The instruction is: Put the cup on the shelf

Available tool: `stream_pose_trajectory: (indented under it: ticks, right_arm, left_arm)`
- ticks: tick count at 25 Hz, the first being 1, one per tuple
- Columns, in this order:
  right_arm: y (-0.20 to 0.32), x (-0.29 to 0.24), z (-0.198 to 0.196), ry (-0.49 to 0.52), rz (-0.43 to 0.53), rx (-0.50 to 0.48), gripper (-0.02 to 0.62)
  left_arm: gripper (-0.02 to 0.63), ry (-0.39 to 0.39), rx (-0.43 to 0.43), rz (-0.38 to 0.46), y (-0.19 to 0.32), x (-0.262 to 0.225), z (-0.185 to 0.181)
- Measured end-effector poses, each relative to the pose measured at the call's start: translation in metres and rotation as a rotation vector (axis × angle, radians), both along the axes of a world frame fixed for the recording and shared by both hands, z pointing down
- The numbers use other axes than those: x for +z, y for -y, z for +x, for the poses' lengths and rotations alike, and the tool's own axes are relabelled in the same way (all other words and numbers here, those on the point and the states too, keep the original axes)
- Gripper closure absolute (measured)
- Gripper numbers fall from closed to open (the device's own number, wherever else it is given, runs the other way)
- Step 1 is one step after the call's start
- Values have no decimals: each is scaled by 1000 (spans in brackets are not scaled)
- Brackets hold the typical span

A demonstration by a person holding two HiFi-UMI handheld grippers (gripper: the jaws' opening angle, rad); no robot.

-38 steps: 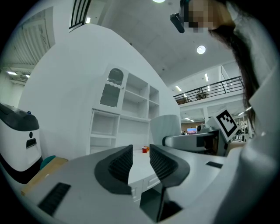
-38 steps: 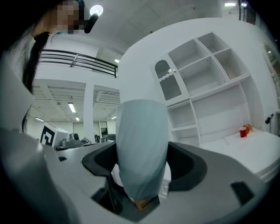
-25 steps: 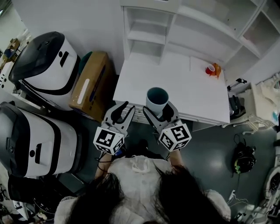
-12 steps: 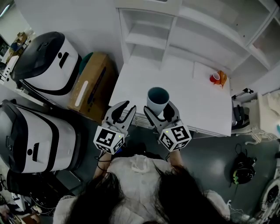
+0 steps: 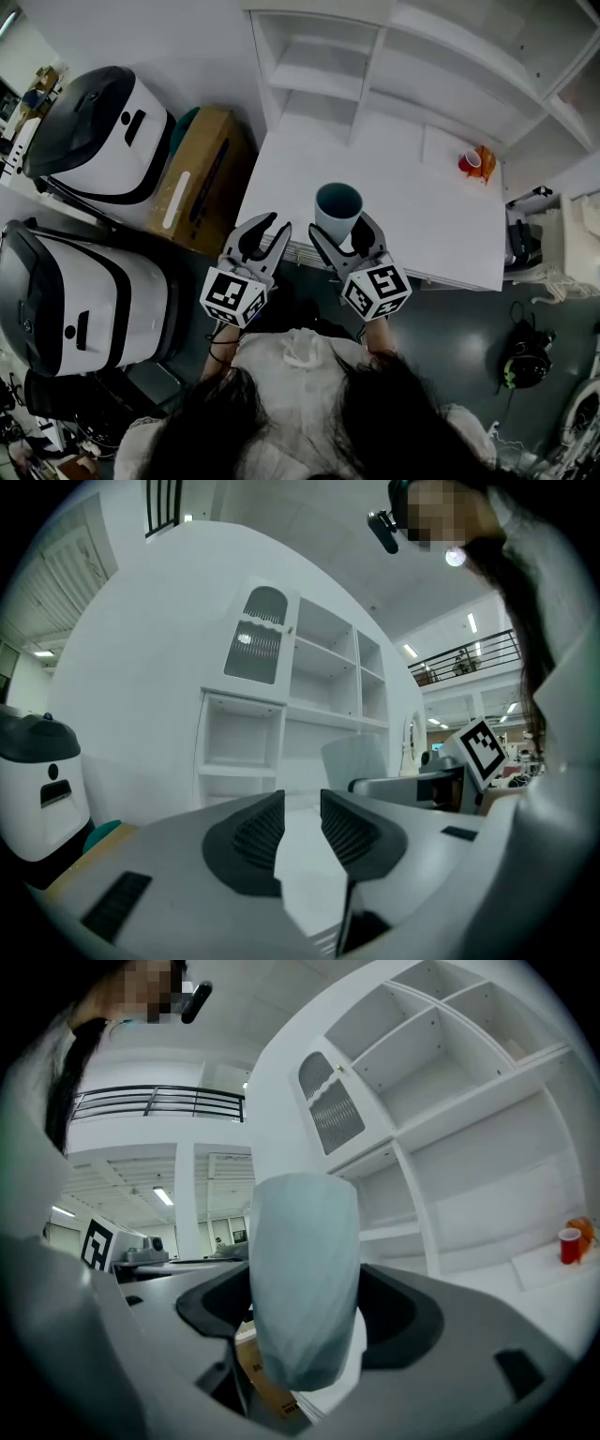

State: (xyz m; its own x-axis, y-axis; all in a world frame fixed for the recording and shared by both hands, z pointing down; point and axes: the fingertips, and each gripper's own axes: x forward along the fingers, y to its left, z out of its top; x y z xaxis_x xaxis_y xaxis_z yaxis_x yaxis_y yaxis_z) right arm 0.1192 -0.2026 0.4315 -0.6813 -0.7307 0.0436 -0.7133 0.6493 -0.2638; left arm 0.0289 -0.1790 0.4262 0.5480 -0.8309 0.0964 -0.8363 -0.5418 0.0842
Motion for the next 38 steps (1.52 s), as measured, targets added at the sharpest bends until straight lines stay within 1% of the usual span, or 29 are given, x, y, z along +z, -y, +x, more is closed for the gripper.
stream_pose_trajectory:
  ticks: [7,13,18,23,27,34,38]
  right_arm:
    - [39,-1,-13,-30,-8,56,241]
    - [90,-12,-34,-48,20,104,241]
    - [147,-21,-51,-85,54,141,241]
    - [209,-28,-70,-110,79,166,241]
    - [261,-33,-77,-150,91,195,241]
    - [346,-35,-81,-139,47,251,241]
    - [391,-31,-80,-162,20,289,241]
  left_arm:
    - [477,-6,72,17,46,-6,-11]
    - [477,13,144,40,93,-11,-28]
    - [478,12,172,50,125,-14,-49]
    - [477,4,200,55,145,-15,-64]
    - [478,-8,221,61,158,-16,-71]
    - [477,-19,241,72,177,-19,-83]
    - [479,-21,244,77,183,-19,-90]
